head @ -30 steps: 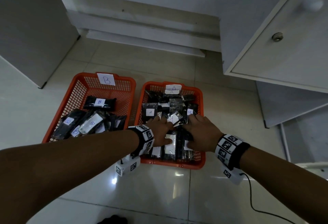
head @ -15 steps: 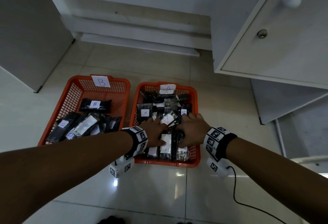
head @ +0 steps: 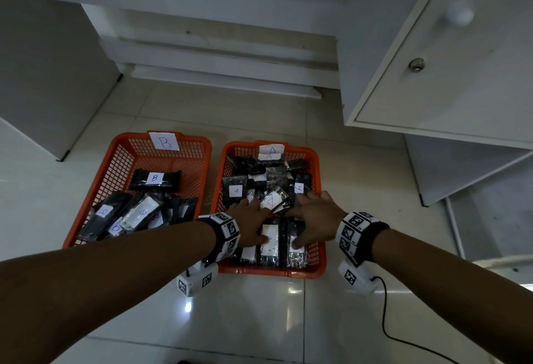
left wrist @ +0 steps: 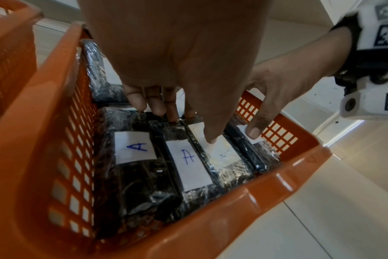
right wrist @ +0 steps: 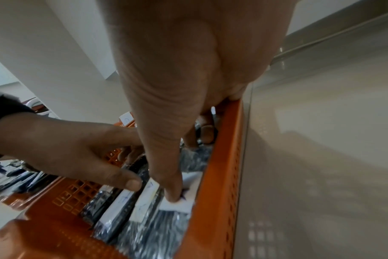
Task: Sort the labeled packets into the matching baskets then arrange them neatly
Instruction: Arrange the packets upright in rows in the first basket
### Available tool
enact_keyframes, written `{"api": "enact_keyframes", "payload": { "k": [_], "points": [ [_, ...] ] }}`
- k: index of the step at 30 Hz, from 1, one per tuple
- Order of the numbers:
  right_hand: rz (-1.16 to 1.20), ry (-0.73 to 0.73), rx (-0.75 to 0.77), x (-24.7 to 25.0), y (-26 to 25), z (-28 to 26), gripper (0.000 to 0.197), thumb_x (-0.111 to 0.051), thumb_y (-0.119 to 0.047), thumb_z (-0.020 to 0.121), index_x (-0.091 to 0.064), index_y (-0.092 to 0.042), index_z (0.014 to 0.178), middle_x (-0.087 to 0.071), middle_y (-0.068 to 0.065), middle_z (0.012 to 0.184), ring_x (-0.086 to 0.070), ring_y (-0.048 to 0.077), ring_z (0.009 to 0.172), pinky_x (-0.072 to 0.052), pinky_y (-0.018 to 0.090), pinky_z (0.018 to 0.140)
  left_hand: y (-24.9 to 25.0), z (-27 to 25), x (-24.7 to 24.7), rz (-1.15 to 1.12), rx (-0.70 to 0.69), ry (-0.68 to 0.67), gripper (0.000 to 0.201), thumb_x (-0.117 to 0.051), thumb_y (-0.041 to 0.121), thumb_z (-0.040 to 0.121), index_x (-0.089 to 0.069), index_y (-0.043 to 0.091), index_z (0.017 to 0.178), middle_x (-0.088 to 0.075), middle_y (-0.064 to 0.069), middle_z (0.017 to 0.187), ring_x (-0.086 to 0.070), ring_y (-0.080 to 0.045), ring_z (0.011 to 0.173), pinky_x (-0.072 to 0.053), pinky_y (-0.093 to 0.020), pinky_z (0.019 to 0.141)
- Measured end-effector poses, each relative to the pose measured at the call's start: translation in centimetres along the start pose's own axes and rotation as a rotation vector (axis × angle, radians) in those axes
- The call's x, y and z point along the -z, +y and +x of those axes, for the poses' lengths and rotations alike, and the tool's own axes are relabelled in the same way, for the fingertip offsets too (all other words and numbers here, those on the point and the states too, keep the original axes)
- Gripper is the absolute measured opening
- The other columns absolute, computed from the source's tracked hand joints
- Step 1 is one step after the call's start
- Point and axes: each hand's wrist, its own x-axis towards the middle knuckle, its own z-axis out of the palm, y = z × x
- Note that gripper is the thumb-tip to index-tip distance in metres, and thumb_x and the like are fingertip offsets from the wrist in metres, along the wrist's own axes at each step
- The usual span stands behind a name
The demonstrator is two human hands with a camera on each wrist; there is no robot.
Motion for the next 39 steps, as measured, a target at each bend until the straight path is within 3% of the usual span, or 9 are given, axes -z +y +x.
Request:
{"api": "enact_keyframes", "payload": {
  "k": [5,9,12,15,17,27,33,36,39],
  "points": [
    [0.147,0.099,0.017,-1.1,0.3,-0.6,0.062,-0.076,-0.074,0.067,-0.054,-0.041,0.115,-0.055,-0.022,0.124,-0.045,0.011,0.118,-0.027,0.040,0.102,-0.2,-0.1,0.0,-0.021,-0.016,0.021,0.078,-0.059,0.064,0.091,-0.032,0.027,0.154,-0.038,-0.009,0.149,-0.041,-0.035,0.133,-0.042,-0.051,0.106],
    [0.180,0.143,0.004,-1.2,0.4,-0.5,0.055,-0.064,-0.080,0.075,-0.059,-0.041,0.114,-0.056,-0.022,0.114,-0.048,0.009,0.110,-0.032,0.040,0.100,-0.8,-0.5,0.5,-0.062,-0.031,0.065,0.073,-0.062,0.060,0.091,-0.037,0.027,0.151,-0.042,-0.008,0.144,-0.046,-0.032,0.129,-0.046,-0.049,0.104],
    [0.246,0.319,-0.035,-0.5,0.3,-0.2,0.038,-0.062,-0.058,0.090,-0.060,-0.035,0.119,-0.054,-0.012,0.113,-0.054,0.017,0.109,-0.046,0.039,0.094,-1.9,-1.2,1.8,-0.094,-0.076,0.147,0.059,-0.062,0.055,0.093,-0.046,0.027,0.143,-0.045,-0.004,0.141,-0.050,-0.027,0.125,-0.049,-0.044,0.102],
    [0.024,0.400,-0.098,1.2,0.9,1.0,0.069,-0.069,-0.029,0.088,-0.043,-0.027,0.152,-0.045,0.000,0.144,-0.047,0.027,0.127,-0.047,0.044,0.100,-3.6,-2.0,3.1,-0.049,-0.103,0.222,0.051,-0.060,0.052,0.094,-0.050,0.028,0.138,-0.048,-0.002,0.137,-0.051,-0.025,0.123,-0.050,-0.041,0.099],
    [-0.059,0.307,-0.100,2.6,1.6,2.1,0.089,-0.073,-0.034,0.086,-0.027,-0.027,0.162,-0.033,0.002,0.162,-0.037,0.028,0.141,-0.039,0.050,0.111,-4.6,-2.5,3.7,-0.039,-0.098,0.263,0.046,-0.061,0.050,0.094,-0.053,0.027,0.134,-0.049,-0.002,0.136,-0.052,-0.025,0.122,-0.050,-0.042,0.098],
    [-0.088,0.201,-0.217,3.1,1.7,4.1,0.108,-0.075,-0.065,0.075,-0.023,-0.026,0.162,-0.044,0.008,0.155,-0.036,0.030,0.143,-0.029,0.054,0.115,-6.5,-3.8,4.0,-0.095,-0.050,0.344,0.039,-0.063,0.049,0.093,-0.057,0.031,0.128,-0.051,0.001,0.129,-0.053,-0.021,0.116,-0.048,-0.035,0.093],
    [0.070,0.262,-0.250,6.0,0.9,2.8,0.056,-0.075,-0.042,0.086,-0.052,-0.029,0.136,-0.054,0.005,0.144,-0.052,0.031,0.126,-0.040,0.048,0.104,-7.4,-3.9,5.4,-0.187,-0.038,0.351,0.035,-0.066,0.047,0.092,-0.061,0.031,0.122,-0.050,0.001,0.126,-0.055,-0.020,0.112,-0.053,-0.039,0.093],
    [0.382,0.242,-0.255,7.6,0.6,2.0,0.014,-0.071,-0.026,0.094,-0.059,-0.029,0.099,-0.066,0.001,0.113,-0.064,0.021,0.096,-0.051,0.032,0.076,-7.5,-2.3,7.1,-0.298,-0.053,0.417,0.027,-0.066,0.044,0.093,-0.065,0.029,0.115,-0.051,0.001,0.120,-0.056,-0.019,0.109,-0.052,-0.036,0.091],
    [0.549,0.358,-0.242,8.2,-1.5,0.0,0.008,-0.067,-0.026,0.099,-0.059,-0.026,0.101,-0.066,-0.005,0.096,-0.065,0.016,0.086,-0.049,0.030,0.066,-7.7,-0.6,8.1,-0.394,-0.070,0.425,0.027,-0.071,0.040,0.092,-0.068,0.026,0.115,-0.053,-0.002,0.119,-0.056,-0.021,0.112,-0.051,-0.039,0.095]
  ]
}}
